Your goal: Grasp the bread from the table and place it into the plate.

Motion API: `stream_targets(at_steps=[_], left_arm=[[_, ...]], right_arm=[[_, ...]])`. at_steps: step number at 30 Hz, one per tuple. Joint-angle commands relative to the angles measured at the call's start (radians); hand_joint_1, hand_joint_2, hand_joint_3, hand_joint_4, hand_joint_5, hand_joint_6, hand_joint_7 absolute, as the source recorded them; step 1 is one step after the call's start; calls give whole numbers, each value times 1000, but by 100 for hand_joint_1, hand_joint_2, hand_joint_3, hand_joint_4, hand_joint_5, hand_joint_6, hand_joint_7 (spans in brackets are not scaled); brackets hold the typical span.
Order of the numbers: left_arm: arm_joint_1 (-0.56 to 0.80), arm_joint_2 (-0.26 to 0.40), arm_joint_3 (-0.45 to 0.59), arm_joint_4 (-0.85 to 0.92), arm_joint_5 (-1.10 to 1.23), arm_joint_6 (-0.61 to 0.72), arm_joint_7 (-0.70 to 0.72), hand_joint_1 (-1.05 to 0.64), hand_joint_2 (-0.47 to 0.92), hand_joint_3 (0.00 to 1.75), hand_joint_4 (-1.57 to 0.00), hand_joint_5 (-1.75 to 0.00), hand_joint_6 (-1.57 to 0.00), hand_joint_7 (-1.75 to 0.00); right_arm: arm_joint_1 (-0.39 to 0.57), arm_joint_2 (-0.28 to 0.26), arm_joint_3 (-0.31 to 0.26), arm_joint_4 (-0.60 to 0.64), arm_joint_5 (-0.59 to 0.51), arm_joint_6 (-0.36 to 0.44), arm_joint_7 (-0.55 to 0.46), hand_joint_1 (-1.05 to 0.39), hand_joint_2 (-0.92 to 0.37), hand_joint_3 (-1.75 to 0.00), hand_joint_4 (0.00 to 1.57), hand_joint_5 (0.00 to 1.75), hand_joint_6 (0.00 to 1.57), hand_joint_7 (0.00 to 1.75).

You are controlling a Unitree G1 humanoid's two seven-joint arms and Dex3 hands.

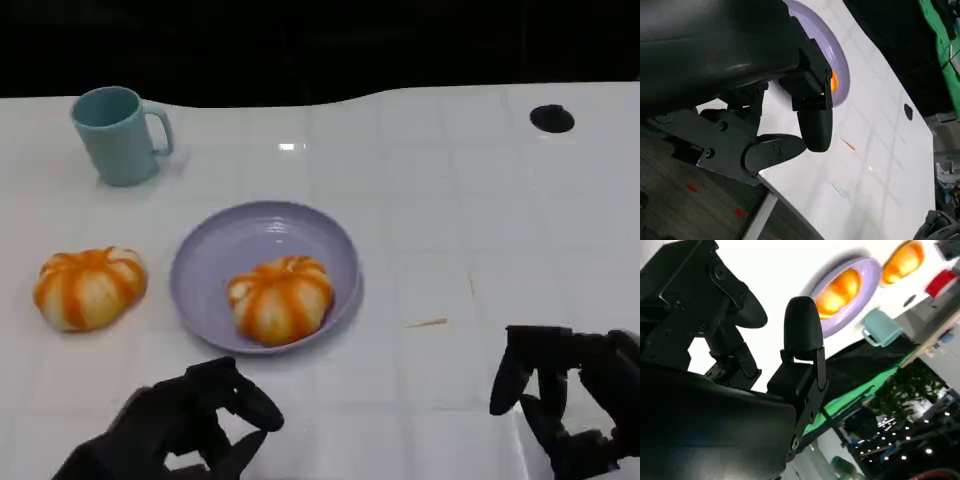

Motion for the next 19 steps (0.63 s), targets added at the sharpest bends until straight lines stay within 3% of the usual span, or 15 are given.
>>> stream_targets(at_steps=[1,19], left_arm=[[-1,15,12,9,-15,-8,-5,-20,78,70,-64,-175,-63,-126],[8,20,19,22,-34,-37,-4,-20,79,67,-62,-175,-63,-126]], right_arm=[[8,-17,-5,28,-63,-27,-61,6,-13,-156,96,175,87,145],[10,-18,6,35,-126,5,-91,8,-13,-149,97,175,88,142]])
